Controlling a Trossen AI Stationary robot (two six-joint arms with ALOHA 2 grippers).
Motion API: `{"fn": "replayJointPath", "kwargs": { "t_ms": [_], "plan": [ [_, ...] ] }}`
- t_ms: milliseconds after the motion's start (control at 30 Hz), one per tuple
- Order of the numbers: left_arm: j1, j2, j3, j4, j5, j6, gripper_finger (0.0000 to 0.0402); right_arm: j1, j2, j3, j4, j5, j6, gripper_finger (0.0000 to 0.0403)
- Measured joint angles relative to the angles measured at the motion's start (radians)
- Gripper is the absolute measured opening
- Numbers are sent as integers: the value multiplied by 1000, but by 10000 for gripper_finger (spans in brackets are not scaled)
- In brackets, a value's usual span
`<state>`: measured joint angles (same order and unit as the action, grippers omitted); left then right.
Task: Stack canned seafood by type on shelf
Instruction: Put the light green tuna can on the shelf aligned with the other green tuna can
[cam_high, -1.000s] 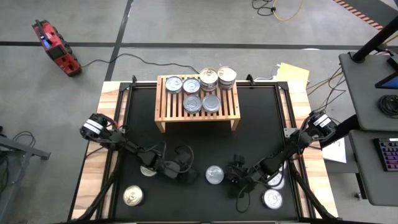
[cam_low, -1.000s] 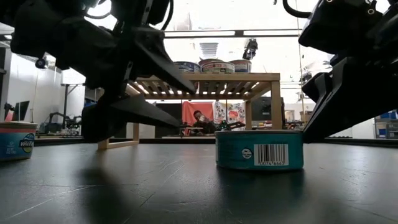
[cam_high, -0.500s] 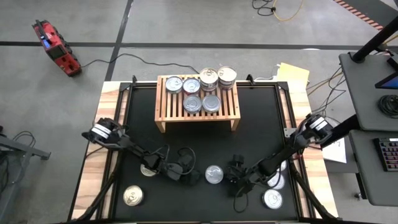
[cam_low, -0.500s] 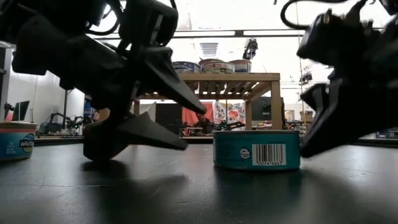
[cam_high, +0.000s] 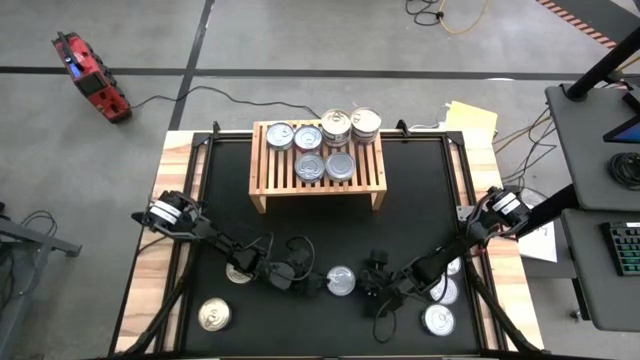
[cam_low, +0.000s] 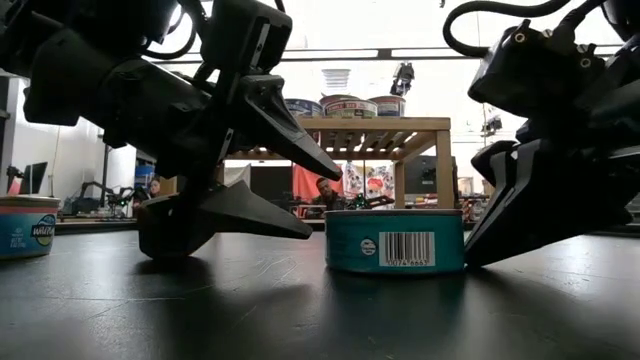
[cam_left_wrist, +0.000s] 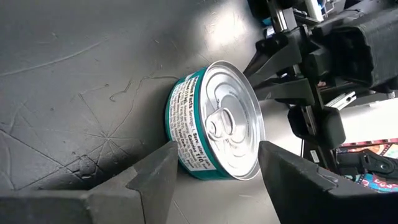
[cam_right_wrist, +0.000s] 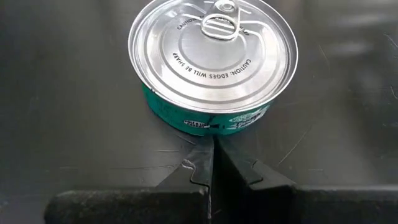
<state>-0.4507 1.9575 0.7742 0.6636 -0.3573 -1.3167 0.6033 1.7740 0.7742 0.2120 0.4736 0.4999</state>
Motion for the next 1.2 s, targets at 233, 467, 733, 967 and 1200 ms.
{"fn": "replayJointPath", "kwargs": {
  "t_ms": [233, 467, 733, 967, 1200],
  "plan": [
    [0, 2, 0, 1, 8, 11, 209, 43, -91, 0, -166, 2, 81, 9],
    [0, 3, -1, 6, 8, 18, 209, 92, -172, 0, -150, 197, 28, 9],
    [0, 3, -2, 10, 8, 22, 209, 66, -107, 0, 58, 193, -148, 9],
    [0, 3, 1, 14, 3, 24, 208, 61, -77, 0, 54, 173, -98, 9],
    [0, 5, 15, 6, -1, 48, 208, 39, -34, -1, 66, 175, -95, 9]
  ]
}}
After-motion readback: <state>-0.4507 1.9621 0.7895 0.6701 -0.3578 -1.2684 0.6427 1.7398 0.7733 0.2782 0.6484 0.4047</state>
